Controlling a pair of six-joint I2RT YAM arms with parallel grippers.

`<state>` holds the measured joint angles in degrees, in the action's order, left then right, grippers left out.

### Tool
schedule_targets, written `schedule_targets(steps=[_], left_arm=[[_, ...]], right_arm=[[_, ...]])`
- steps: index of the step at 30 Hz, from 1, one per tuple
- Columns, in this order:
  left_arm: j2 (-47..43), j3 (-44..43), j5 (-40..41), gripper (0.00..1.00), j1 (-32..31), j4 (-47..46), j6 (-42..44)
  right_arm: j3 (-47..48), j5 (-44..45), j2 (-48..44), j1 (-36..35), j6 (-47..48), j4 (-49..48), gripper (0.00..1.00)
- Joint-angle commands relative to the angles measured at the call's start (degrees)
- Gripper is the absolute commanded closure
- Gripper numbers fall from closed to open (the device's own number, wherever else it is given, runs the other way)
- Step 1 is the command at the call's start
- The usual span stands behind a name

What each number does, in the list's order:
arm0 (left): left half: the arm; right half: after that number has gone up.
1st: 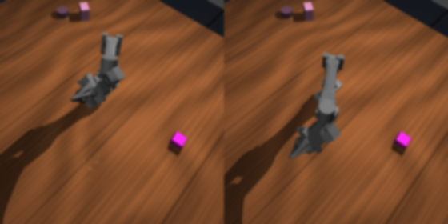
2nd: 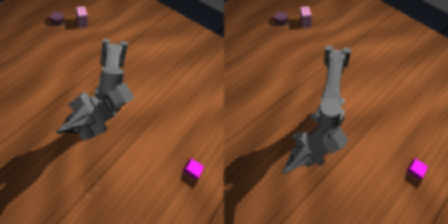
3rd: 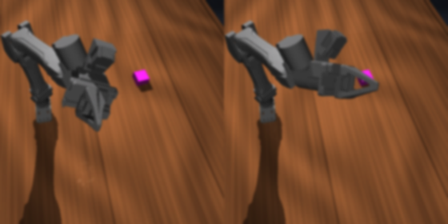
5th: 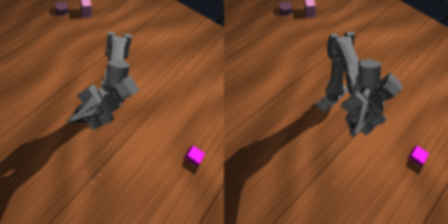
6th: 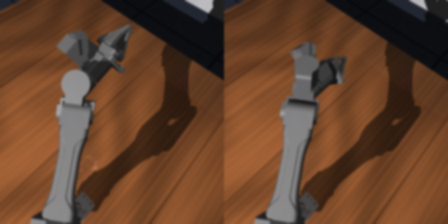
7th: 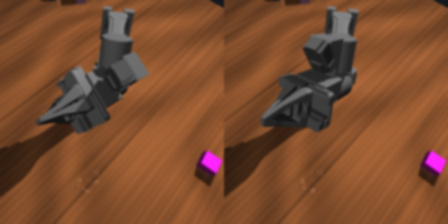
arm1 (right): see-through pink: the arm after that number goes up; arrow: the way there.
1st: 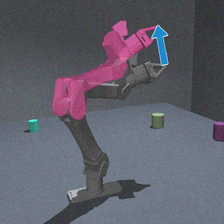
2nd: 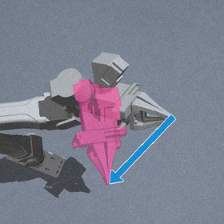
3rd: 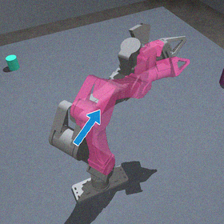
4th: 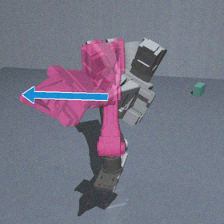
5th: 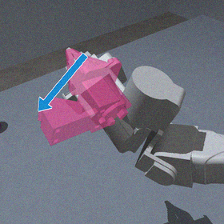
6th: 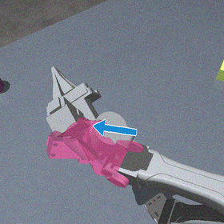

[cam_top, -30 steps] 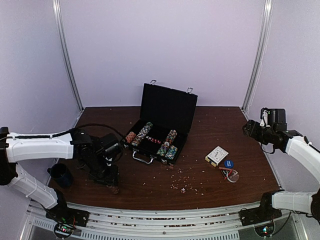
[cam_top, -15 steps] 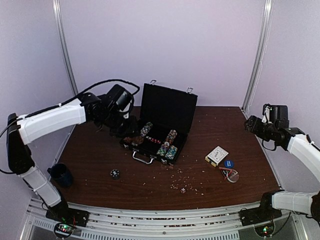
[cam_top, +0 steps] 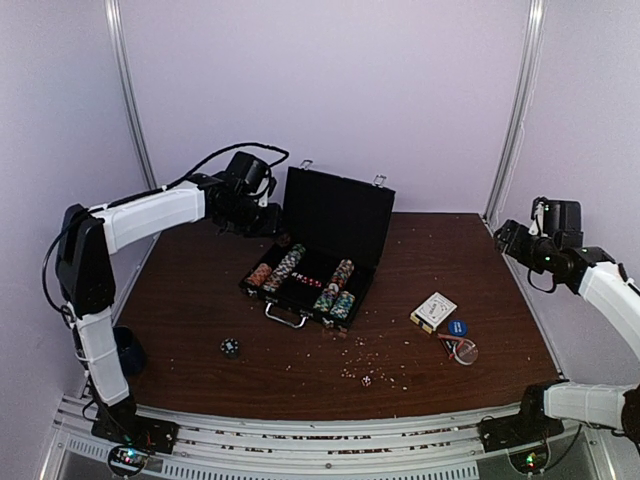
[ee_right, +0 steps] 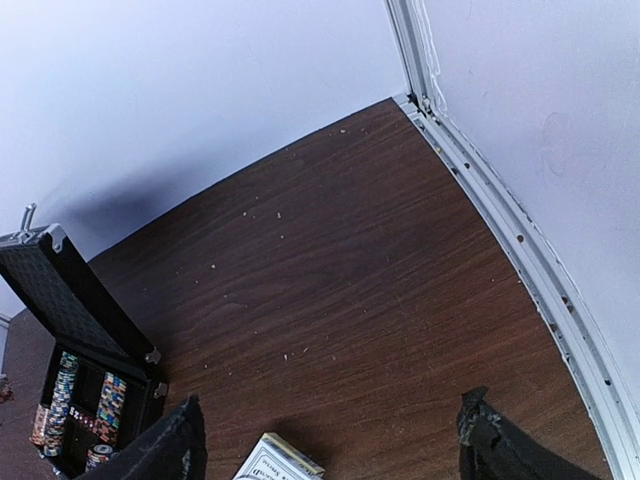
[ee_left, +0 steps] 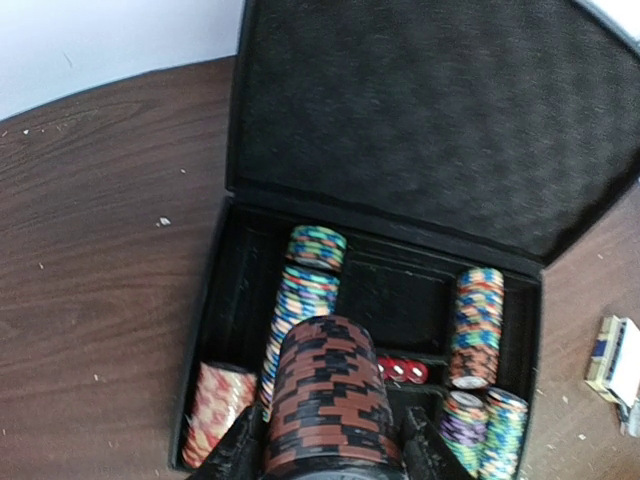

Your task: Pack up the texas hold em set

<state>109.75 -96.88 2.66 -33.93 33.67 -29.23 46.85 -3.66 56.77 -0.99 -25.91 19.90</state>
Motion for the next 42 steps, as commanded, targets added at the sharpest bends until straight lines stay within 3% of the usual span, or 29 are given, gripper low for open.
schedule_targets(steps=[1,7,33,42], left_arm=[[1.51,-2.02,-1.17,0.68,2.15,-10.6,2.78],[6.18,-3.05,-2.87,0.69,2.83,-15.86,3.19],[16.47,-4.15,-2.97,0.69,5.85,-21.67,-5.47],[16.02,-2.66,-4.27,0.36,6.37,-13.73,-2.72]], right_arm=[[3.03,1.91,0.99,-0.32,-0.26,1.28,0.14],[3.48,0.02,3.23,-0.33,-0.99,-0.43,0.14],[4.93,1.2,2.65,-0.37,1.96,0.76,0.11],[2.73,1.31,-1.82,-0.32,5.03,1.71,0.09]])
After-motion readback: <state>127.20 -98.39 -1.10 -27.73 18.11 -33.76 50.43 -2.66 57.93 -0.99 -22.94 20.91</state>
